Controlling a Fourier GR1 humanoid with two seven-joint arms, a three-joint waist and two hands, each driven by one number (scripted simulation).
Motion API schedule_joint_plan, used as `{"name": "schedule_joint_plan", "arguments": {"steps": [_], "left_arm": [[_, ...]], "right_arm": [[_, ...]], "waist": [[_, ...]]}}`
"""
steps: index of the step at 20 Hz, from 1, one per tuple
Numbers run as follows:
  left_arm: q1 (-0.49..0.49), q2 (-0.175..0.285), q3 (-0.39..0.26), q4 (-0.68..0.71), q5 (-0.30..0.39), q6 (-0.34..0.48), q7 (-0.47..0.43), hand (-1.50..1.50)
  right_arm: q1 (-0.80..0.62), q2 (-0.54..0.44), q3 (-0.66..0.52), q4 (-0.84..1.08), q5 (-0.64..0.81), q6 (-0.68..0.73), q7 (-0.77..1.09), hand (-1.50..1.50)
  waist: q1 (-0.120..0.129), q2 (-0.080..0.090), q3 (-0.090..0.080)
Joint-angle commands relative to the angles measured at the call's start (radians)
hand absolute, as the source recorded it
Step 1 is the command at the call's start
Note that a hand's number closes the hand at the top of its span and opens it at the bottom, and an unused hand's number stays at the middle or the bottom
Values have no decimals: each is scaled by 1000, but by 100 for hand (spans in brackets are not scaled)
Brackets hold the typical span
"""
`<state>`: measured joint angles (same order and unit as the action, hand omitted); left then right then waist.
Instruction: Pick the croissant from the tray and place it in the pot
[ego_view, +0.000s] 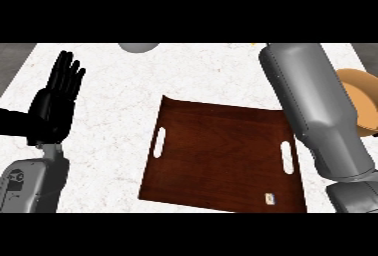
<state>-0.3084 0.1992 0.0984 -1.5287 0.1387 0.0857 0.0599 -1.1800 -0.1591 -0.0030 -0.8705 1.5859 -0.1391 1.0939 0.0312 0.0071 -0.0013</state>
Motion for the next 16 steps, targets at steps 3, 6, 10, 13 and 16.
{"name": "schedule_joint_plan", "arguments": {"steps": [3, 6, 10, 13, 16], "left_arm": [[36, -13, 9, -6, -7, 17, -17, 0], [15, -18, -6, -9, -33, 41, 9, 0], [62, -9, 9, 20, -32, 6, -65, 0], [54, 32, 42, -59, 18, -13, 35, 0], [75, 8, 30, -33, -12, -2, -30, 0]], "right_arm": [[14, -76, -100, 15, -3, 24, 72, 150], [106, -97, -108, -116, -20, 74, 36, 150], [247, -138, -144, -246, -55, 54, -10, 150], [328, -225, -205, -303, -114, 29, -107, 150], [423, -252, -235, -354, -169, -9, -178, 150]], "waist": [[-27, -7, 1], [-45, -12, 2], [-49, -12, 1], [-40, -12, 2], [-39, -9, 2]]}}
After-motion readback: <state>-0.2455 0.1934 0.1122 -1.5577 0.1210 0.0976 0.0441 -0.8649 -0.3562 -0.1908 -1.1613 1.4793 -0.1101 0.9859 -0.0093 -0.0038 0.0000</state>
